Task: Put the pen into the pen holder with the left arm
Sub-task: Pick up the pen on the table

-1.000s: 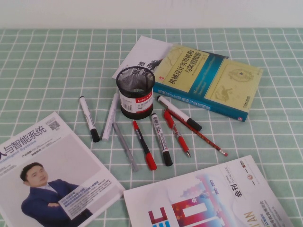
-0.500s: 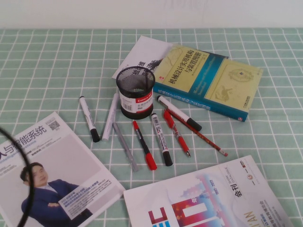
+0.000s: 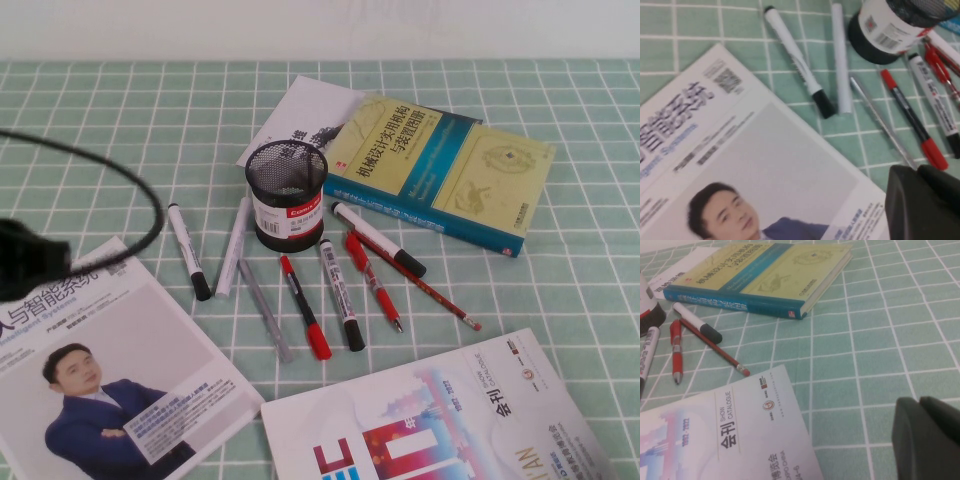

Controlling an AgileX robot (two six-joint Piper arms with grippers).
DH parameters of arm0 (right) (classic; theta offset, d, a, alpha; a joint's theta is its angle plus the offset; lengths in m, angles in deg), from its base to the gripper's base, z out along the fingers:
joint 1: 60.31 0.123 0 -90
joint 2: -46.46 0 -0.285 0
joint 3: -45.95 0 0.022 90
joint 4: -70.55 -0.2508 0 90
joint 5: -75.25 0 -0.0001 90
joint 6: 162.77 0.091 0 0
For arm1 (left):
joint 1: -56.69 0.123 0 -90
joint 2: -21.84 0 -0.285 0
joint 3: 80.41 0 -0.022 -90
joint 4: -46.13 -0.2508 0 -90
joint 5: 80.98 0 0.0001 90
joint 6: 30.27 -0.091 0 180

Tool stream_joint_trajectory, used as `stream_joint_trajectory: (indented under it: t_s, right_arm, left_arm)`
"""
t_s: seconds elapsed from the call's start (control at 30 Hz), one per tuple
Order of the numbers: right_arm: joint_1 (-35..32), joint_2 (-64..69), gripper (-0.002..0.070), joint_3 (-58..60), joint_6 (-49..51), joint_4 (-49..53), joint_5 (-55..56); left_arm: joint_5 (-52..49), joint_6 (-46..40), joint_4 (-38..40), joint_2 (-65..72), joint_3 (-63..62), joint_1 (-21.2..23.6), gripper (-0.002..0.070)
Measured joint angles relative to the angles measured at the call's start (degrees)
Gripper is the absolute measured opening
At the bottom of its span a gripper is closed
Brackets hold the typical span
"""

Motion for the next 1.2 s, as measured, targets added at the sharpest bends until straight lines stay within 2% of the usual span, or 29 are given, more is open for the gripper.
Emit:
stream_joint_trajectory:
  t_s: [0.17,0.27,0.43,0.67,0.93,1.03,1.13,1.2]
  right_arm:
    - [0.00,0.00,-0.0020,0.00,0.00,0.00,0.00]
    - [0.00,0.00,-0.0020,0.00,0.00,0.00,0.00]
    - [0.00,0.00,-0.0020,0.00,0.00,0.00,0.00]
    - [0.00,0.00,-0.0020,0.00,0.00,0.00,0.00]
    - [0.00,0.00,-0.0020,0.00,0.00,0.00,0.00]
    - [0.00,0.00,-0.0020,0.00,0.00,0.00,0.00]
    - [0.00,0.00,-0.0020,0.00,0.00,0.00,0.00]
    - [0.00,0.00,-0.0020,0.00,0.00,0.00,0.00]
  left_arm:
    - [-1.42,0.82,-1.12,8.40,-7.28,-6.13,-0.0002]
    - [-1.68,5.76,-5.18,13.71,-11.34,-10.39,-0.0002]
    - [-2.34,12.13,-10.88,23.22,-18.05,-14.49,-0.0002]
    - [-6.99,17.24,-13.59,35.27,-28.35,-16.23,-0.0002]
    - [-10.33,23.61,-22.51,45.91,-40.06,-16.23,0.0005]
    - [-15.77,23.91,-23.41,50.71,-47.12,-16.23,0.0081]
    - [-22.63,24.40,-23.72,55.55,-53.66,-16.23,0.0218]
    - [-24.79,27.93,-25.03,58.47,-57.32,-16.23,0.0305]
